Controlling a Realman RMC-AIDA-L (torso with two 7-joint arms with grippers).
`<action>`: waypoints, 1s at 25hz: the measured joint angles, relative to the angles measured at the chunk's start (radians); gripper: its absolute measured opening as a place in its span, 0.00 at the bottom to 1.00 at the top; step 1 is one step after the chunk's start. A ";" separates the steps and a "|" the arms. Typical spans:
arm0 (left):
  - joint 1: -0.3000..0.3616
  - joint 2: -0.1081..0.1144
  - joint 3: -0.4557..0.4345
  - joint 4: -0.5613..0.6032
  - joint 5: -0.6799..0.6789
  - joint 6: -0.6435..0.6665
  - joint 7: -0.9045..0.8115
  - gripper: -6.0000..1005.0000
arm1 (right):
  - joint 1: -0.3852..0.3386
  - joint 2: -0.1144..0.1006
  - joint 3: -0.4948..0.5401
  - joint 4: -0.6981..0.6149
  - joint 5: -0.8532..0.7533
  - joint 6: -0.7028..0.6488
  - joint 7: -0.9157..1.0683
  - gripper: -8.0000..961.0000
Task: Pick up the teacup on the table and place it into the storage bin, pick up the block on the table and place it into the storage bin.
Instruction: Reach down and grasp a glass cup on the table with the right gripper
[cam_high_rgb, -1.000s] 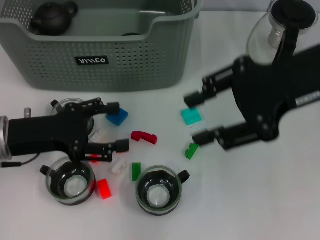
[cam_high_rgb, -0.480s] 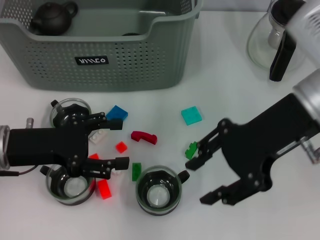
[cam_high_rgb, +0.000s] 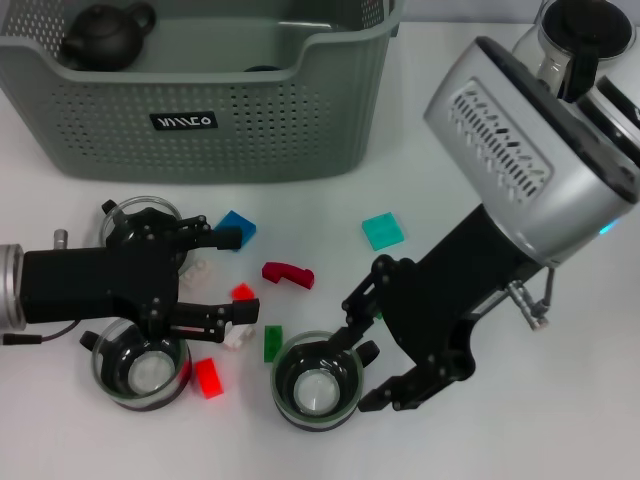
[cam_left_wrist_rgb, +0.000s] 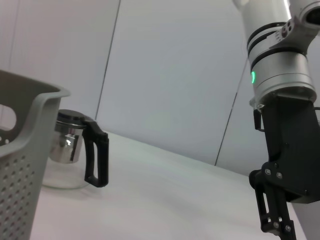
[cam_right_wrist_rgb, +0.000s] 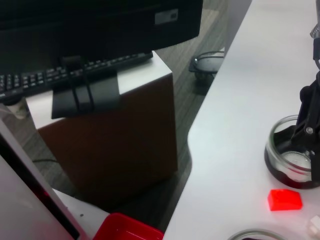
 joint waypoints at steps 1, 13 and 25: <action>0.000 0.000 0.000 0.000 0.000 -0.006 0.000 0.90 | 0.006 0.000 -0.008 0.003 0.000 0.004 0.000 0.62; -0.002 -0.007 -0.005 -0.004 -0.005 -0.059 0.000 0.90 | 0.031 0.006 -0.149 0.010 -0.001 0.113 -0.004 0.62; -0.003 -0.008 -0.052 -0.004 -0.005 -0.049 0.000 0.90 | 0.033 0.009 -0.277 0.019 0.001 0.203 0.009 0.62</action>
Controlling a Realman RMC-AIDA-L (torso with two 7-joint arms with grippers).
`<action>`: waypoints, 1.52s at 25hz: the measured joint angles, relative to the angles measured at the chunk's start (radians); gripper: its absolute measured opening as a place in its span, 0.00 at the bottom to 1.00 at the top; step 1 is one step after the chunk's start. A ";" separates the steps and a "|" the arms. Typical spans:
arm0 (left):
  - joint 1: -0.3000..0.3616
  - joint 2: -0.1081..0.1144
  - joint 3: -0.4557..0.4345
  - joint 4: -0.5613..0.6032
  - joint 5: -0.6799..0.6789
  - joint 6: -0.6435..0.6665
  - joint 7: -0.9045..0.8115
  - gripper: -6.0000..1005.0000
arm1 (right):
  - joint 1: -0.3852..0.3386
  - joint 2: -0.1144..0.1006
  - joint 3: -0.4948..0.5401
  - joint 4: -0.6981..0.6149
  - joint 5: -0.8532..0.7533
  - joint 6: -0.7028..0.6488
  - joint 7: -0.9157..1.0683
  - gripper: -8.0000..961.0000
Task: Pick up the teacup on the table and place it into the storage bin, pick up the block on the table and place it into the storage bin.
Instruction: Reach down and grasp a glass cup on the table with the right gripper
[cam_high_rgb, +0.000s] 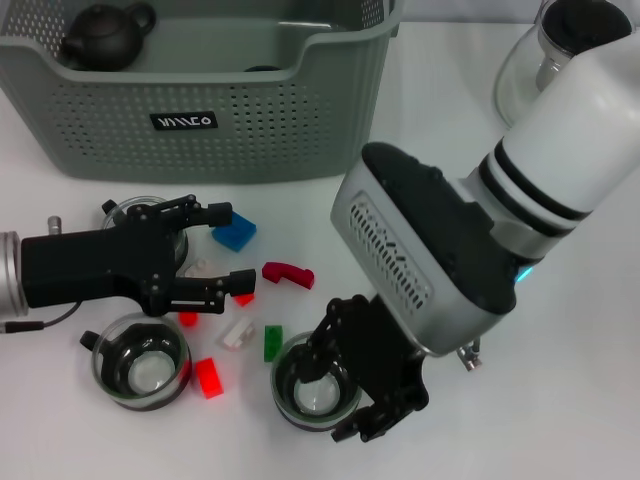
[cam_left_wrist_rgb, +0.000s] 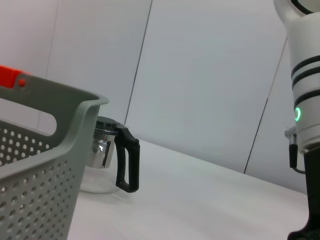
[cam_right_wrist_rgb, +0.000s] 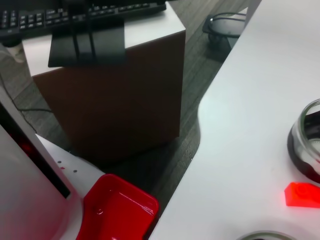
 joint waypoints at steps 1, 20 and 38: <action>0.000 0.000 0.001 0.000 0.000 0.000 0.000 0.90 | 0.000 0.001 -0.009 0.001 0.000 0.003 0.003 0.62; 0.010 0.000 0.009 0.000 0.013 -0.053 0.002 0.90 | 0.012 0.002 -0.066 0.056 -0.015 0.068 0.029 0.62; 0.009 -0.001 0.005 -0.010 0.010 -0.049 0.000 0.89 | 0.019 0.002 -0.151 0.098 -0.014 0.172 0.031 0.61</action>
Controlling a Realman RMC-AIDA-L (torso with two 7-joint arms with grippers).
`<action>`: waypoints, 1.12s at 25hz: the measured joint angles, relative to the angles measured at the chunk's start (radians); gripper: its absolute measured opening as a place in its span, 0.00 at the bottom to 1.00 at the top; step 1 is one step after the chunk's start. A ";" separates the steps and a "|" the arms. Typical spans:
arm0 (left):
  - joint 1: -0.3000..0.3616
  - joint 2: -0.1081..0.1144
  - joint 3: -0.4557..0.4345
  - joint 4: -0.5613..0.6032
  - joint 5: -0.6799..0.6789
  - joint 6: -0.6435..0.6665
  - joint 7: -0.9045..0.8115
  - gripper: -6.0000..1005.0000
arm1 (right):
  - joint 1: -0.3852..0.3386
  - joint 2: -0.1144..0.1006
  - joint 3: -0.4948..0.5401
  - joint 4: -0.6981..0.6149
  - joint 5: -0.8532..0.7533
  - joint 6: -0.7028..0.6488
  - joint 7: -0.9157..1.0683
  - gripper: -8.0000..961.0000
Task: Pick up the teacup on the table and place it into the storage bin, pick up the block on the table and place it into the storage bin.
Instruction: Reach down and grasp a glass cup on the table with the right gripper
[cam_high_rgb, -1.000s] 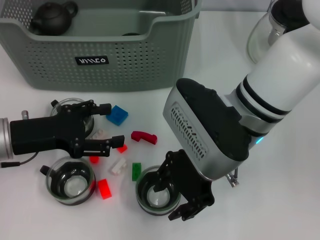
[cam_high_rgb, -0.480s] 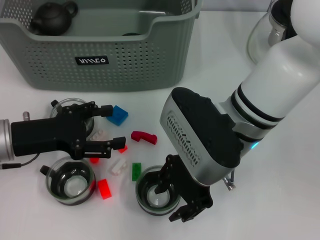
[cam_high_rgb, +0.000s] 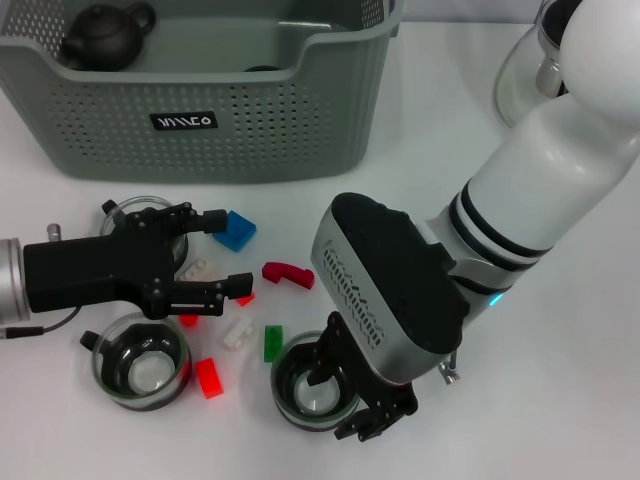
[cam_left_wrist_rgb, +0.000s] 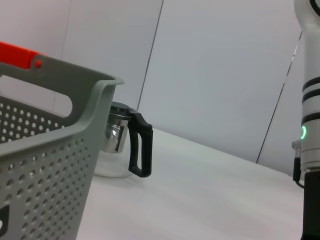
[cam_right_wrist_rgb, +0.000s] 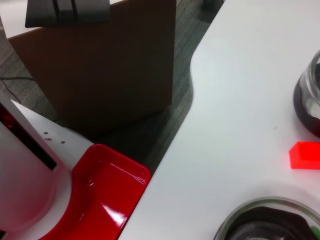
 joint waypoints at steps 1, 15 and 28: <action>0.000 0.000 0.000 0.000 0.000 0.000 0.000 0.89 | 0.000 0.000 0.000 0.000 0.000 0.001 0.000 0.61; 0.001 -0.006 -0.001 -0.001 0.001 -0.007 0.000 0.89 | 0.001 0.000 -0.044 0.027 0.000 0.055 0.000 0.61; 0.001 -0.008 -0.002 -0.002 -0.001 -0.008 0.000 0.89 | 0.005 0.001 -0.063 0.039 -0.012 0.079 0.005 0.61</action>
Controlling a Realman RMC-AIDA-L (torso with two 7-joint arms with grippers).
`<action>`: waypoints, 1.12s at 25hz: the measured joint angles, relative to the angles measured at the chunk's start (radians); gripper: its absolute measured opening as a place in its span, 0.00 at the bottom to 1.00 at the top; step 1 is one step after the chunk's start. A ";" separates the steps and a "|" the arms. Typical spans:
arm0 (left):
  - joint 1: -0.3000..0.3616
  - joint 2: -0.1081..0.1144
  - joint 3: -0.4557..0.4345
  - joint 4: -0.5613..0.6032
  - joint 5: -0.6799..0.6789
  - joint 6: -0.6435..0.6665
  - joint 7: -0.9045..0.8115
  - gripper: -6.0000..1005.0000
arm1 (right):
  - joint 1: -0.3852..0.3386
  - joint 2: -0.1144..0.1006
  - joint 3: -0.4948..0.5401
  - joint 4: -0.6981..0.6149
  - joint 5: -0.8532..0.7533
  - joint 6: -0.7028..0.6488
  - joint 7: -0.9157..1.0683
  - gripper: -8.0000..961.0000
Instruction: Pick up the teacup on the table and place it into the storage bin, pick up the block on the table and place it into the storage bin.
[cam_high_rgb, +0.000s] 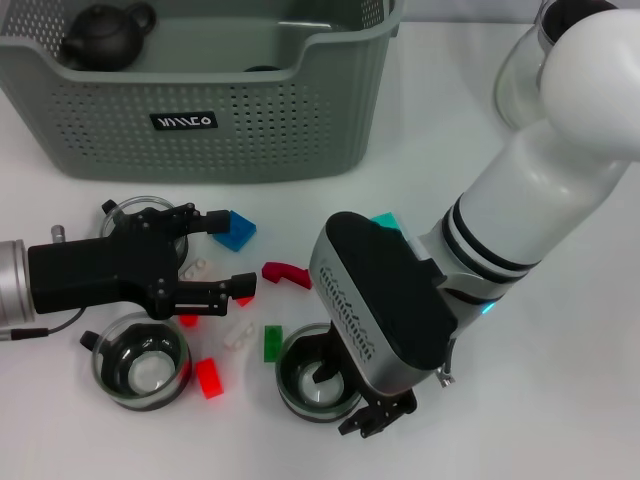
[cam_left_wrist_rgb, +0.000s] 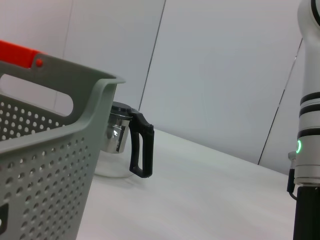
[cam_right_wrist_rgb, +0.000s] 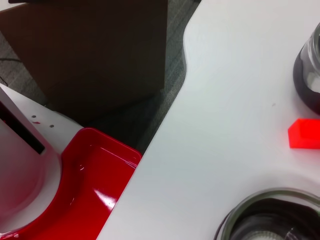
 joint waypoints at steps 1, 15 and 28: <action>0.000 0.000 0.000 0.000 0.000 0.000 0.000 0.89 | 0.001 0.000 0.000 -0.002 0.000 -0.001 0.002 0.61; 0.002 0.000 -0.001 0.000 -0.003 0.000 0.000 0.89 | 0.020 0.000 0.002 -0.011 -0.029 -0.007 0.080 0.22; 0.002 0.000 -0.002 0.000 -0.004 0.006 0.003 0.89 | 0.032 -0.006 0.016 -0.039 -0.029 -0.052 0.160 0.07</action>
